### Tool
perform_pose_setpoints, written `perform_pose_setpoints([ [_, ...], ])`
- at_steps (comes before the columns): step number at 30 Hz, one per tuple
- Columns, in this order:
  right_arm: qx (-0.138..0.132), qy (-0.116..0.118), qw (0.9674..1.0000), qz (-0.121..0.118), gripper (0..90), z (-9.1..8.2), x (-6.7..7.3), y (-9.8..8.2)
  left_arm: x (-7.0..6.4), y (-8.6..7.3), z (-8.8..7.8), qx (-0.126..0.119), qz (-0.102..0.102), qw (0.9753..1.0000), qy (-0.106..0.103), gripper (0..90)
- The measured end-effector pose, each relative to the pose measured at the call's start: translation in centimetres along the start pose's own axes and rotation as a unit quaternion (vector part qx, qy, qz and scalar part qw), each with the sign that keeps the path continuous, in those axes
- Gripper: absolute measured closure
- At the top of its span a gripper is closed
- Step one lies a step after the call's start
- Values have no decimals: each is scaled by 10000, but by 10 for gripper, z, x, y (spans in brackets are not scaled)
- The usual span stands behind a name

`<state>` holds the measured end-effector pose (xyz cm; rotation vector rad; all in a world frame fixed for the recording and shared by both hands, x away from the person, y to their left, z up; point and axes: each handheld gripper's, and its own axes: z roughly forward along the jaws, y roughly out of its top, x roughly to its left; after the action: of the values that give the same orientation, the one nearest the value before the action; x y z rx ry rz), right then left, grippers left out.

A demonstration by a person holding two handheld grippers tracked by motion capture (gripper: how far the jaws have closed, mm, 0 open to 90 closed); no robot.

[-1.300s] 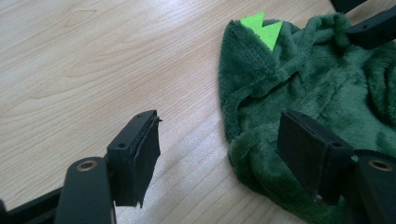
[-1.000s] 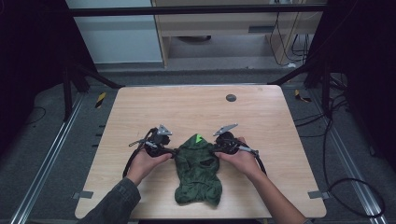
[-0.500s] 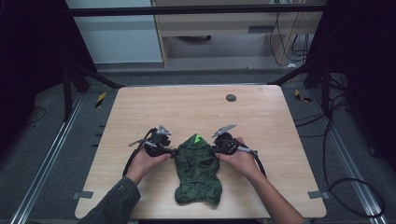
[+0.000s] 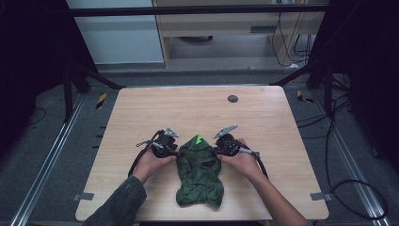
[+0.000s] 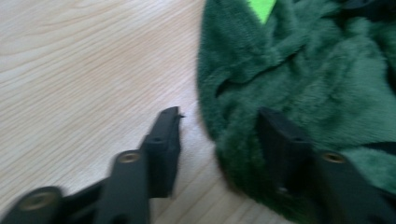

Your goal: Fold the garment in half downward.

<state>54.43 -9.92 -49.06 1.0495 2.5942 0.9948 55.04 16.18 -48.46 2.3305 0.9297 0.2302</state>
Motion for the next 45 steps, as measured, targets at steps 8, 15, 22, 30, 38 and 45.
perform_pose_setpoints([
  [8, 42, 56, 10000, -66, 848, -1, 1, 2, -3, 0, 0, 21, -19, 9996, -289, 794],
  [15, 54, 38, 9999, -153, 850, -9, -1, 10, -3, 6, -5, 71, 39, 9996, -255, 822],
  [22, -26, 39, 9999, -129, 851, -20, -8, 22, -2, 20, -15, -17, 101, 9998, -193, 827],
  [30, -92, 3, 9999, -118, 850, -29, -14, 35, 1, 31, -22, -106, 142, 9998, -133, 829],
  [38, -223, -22, 9995, -228, 848, -38, -16, 45, 2, 37, -32, -192, 198, 9996, -57, 828],
  [45, -309, -39, 9991, -274, 847, -41, -14, 51, 6, 40, -38, -312, 157, 9994, -1, 828],
])
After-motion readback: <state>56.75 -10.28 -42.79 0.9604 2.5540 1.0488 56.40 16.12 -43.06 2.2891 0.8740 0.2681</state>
